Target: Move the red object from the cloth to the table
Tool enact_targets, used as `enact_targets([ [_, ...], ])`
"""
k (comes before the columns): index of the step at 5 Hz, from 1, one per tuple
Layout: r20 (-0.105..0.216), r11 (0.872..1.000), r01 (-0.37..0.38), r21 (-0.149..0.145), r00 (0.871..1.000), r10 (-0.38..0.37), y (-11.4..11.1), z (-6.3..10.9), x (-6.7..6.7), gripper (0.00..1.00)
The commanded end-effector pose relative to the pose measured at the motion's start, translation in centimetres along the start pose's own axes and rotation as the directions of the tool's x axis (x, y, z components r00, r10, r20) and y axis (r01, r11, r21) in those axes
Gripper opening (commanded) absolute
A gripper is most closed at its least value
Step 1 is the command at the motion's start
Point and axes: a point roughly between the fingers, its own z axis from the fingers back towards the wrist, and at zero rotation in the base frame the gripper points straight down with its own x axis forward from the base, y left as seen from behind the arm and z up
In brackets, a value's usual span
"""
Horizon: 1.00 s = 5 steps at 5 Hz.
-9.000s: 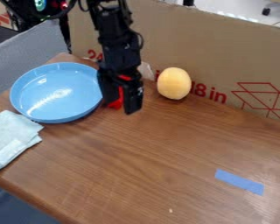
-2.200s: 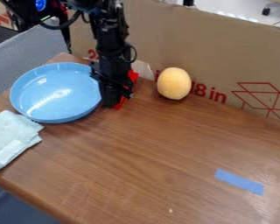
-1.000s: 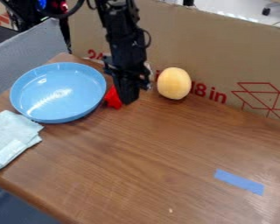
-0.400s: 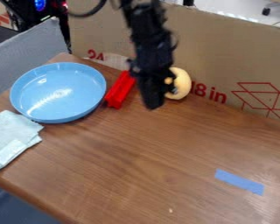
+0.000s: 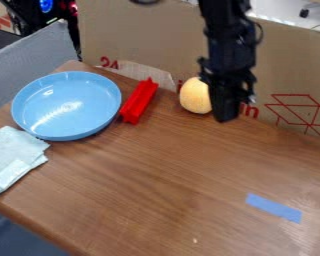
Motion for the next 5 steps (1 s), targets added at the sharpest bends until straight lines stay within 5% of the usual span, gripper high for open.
enact_targets([
  [1, 0.022, 0.995, 0.095, 0.018, 0.995, -0.095, -0.1, 0.4, 2.3, 0.00],
  [2, -0.019, 0.990, 0.140, -0.025, 0.990, -0.140, 2.0, -1.9, 2.9, 0.00],
  [3, -0.025, 0.995, 0.098, -0.019, 0.995, -0.099, 1.9, 0.1, 0.9, 0.00],
  [4, -0.056, 0.999, 0.014, 0.038, 0.998, -0.012, 1.2, 1.9, -2.2, 0.00],
  [5, -0.075, 0.999, -0.050, -0.001, 0.996, 0.050, 0.0, 1.4, -4.3, 0.00],
])
